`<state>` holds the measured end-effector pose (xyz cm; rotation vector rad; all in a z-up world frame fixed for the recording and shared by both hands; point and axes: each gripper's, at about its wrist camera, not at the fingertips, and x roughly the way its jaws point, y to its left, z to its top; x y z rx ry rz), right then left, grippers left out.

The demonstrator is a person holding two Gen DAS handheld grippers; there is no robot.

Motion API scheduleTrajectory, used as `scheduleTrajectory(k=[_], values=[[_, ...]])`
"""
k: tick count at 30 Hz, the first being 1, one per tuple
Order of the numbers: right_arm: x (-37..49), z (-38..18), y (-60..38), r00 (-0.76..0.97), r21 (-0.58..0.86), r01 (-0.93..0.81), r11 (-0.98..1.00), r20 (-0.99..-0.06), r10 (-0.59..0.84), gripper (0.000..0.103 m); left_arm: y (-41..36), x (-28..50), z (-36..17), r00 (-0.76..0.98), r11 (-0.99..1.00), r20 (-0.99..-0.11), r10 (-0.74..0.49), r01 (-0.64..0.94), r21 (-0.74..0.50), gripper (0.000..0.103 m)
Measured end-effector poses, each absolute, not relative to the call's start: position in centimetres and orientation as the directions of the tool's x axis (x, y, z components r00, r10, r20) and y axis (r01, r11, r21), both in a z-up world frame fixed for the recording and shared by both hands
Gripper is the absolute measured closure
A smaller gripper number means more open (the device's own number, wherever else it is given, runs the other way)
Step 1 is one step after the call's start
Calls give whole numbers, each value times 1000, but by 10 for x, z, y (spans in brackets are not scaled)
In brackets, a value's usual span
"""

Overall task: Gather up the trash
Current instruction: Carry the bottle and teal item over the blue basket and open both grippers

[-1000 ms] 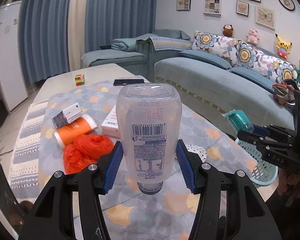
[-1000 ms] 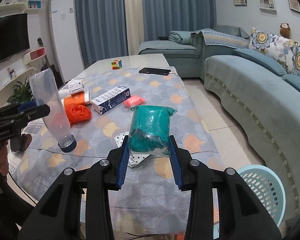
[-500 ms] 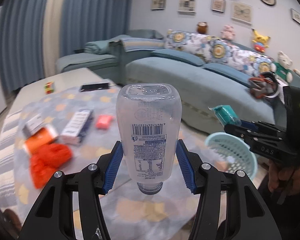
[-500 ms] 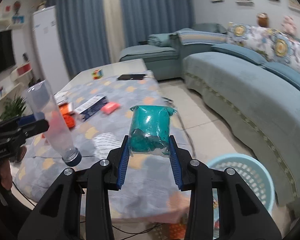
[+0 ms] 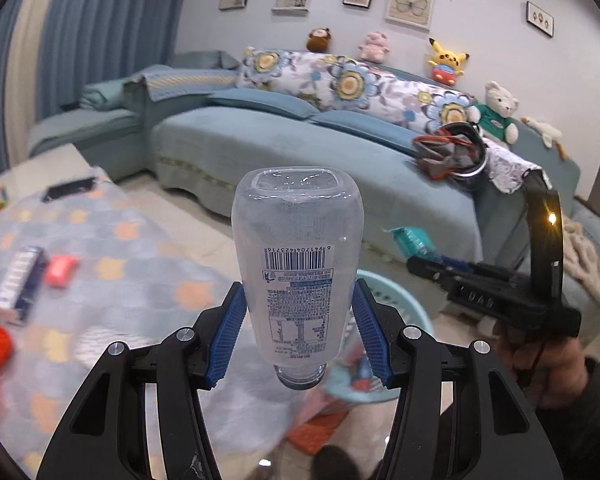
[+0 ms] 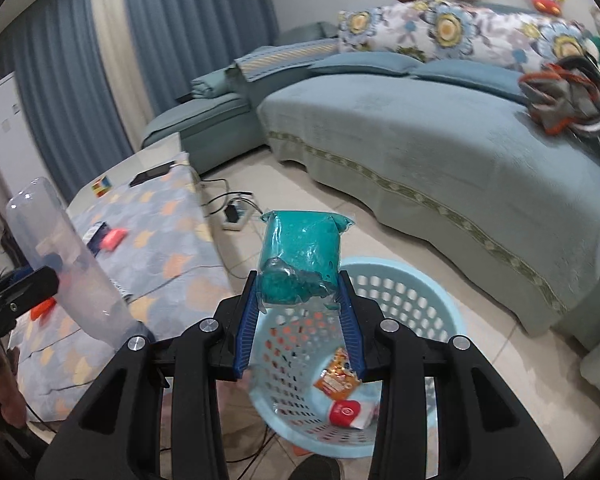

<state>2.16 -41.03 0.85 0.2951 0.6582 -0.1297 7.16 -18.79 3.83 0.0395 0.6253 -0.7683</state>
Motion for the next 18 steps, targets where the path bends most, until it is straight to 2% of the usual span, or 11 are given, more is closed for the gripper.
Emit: scheduleTrajectory(k=[5, 8, 13, 18], values=[[17, 1, -440, 773, 278, 269, 922, -633, -34, 69, -236, 82, 22, 493, 698, -560, -666, 677, -234, 50], [15, -3, -452, 761, 284, 312, 907, -646, -61, 67, -260, 82, 15, 475, 685, -579, -662, 697, -212, 50], [14, -10, -467, 737, 289, 376, 880, -669, -95, 55, -274, 90, 10, 457, 686, -607, -650, 697, -210, 50], [14, -12, -468, 732, 288, 385, 877, -674, -101, 50, -275, 97, 11, 460, 699, -617, -639, 682, -216, 34]])
